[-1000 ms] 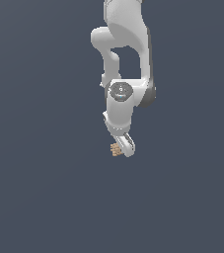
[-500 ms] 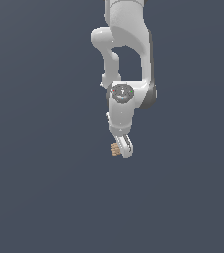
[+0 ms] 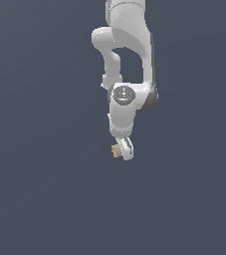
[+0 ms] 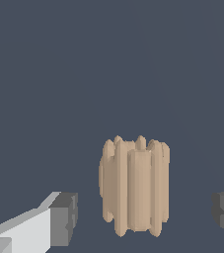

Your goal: Pick up the object and move it to a goal position.

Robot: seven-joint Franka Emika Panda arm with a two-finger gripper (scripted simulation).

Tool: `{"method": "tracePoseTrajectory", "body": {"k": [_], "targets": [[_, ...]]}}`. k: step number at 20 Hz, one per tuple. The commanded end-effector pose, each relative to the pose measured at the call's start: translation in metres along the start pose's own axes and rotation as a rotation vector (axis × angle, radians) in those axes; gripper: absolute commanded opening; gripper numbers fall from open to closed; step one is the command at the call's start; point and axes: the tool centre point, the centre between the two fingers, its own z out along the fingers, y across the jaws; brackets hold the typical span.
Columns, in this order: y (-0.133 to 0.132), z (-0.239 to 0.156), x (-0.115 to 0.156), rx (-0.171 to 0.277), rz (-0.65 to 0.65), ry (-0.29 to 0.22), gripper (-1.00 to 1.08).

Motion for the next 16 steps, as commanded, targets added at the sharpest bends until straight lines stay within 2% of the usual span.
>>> {"method": "tracePoseTrajectory", "body": {"k": [1, 7, 12, 13, 16], "targets": [[0.001, 0.008, 0.000, -0.001, 0.001, 0.000, 1.00], [0.001, 0.038, 0.000, -0.001, 0.004, 0.000, 1.00], [0.001, 0.045, 0.000, -0.001, 0.004, 0.000, 1.00], [0.001, 0.045, 0.000, -0.001, 0.004, 0.000, -1.00], [0.001, 0.045, 0.000, -0.001, 0.004, 0.000, -1.00]]}}
